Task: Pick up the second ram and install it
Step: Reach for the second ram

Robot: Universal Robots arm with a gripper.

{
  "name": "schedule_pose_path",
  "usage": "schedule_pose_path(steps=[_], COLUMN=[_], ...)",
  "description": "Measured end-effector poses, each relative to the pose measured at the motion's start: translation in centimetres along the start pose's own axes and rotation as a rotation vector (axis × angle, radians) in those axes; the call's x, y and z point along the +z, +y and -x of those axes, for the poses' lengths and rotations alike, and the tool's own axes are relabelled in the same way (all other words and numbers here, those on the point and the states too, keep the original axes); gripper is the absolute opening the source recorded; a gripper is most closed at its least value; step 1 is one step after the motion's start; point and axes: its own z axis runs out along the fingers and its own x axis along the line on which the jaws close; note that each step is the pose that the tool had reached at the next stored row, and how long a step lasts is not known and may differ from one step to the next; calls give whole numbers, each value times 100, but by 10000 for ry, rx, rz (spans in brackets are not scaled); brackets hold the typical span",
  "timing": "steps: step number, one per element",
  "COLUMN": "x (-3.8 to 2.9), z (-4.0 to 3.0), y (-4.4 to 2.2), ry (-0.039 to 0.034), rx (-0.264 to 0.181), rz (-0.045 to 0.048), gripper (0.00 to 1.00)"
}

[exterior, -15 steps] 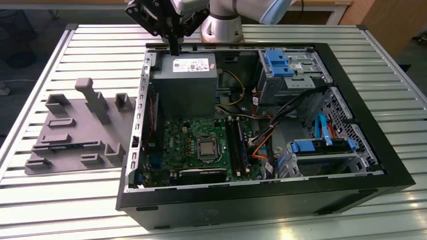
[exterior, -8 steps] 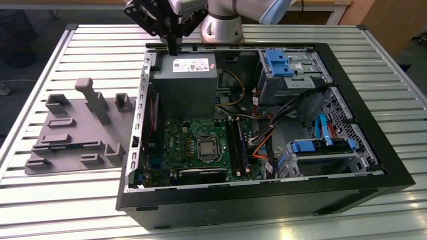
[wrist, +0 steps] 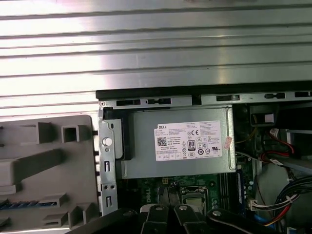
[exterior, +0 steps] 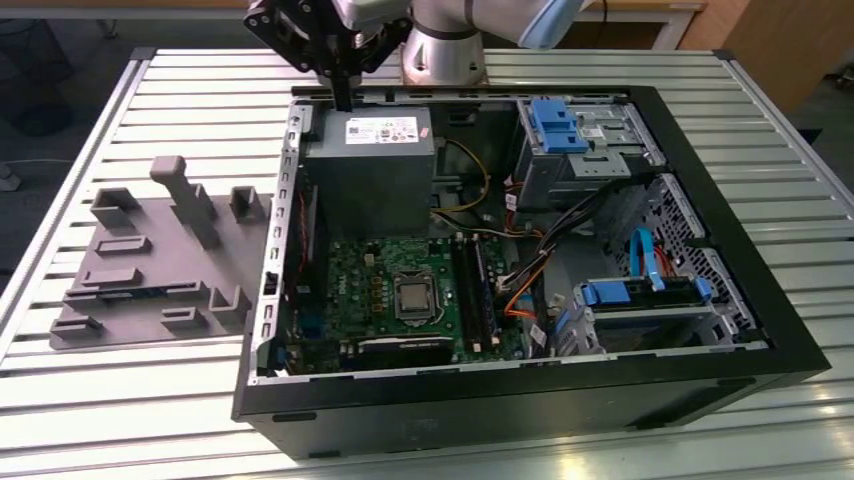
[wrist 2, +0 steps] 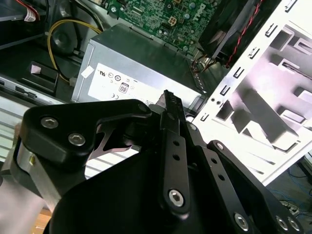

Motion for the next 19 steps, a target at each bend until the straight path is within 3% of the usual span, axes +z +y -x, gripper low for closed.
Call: schedule_pose_path(steps=[19], x=[-1], z=[-57], y=[-4], ry=[0], rx=[0], rz=[0], gripper=[11])
